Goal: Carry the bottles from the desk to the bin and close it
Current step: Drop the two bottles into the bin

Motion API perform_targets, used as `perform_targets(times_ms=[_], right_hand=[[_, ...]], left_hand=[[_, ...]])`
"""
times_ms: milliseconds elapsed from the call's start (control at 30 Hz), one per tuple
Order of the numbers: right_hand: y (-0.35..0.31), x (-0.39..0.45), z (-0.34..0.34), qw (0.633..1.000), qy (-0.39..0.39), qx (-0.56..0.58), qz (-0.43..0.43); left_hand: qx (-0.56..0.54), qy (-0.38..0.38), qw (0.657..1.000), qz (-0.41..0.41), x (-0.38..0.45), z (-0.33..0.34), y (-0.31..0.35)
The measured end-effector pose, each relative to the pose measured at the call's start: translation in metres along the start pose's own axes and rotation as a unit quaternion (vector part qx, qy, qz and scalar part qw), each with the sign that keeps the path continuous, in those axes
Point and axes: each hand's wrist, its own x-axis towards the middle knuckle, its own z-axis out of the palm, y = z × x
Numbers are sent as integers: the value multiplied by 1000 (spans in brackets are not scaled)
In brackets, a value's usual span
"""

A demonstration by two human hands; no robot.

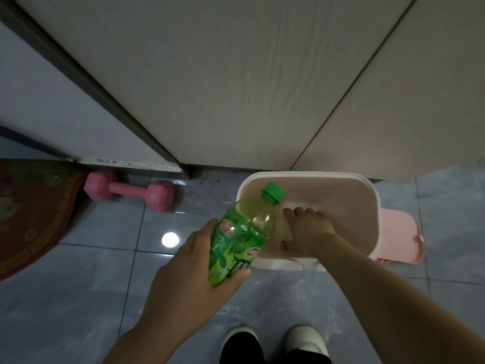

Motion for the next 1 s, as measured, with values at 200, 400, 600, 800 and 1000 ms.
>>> perform_targets(times_ms=[200, 400, 600, 800, 1000], right_hand=[[-2, 18, 12, 1000, -15, 5, -1], [6, -2, 0, 998, -20, 65, 8], [29, -49, -10, 984, -26, 173, 14], [41, -88, 5, 981, 46, 188, -13], [48, -97, 13, 977, 108, 179, -45]], left_hand=[[69, 3, 996, 58, 14, 8, 6], [138, -38, 988, 57, 26, 8, 24], [222, -88, 966, 99, 51, 15, 62], [255, -97, 943, 193, 87, 55, 82], [269, -120, 930, 220, 110, 100, 71]])
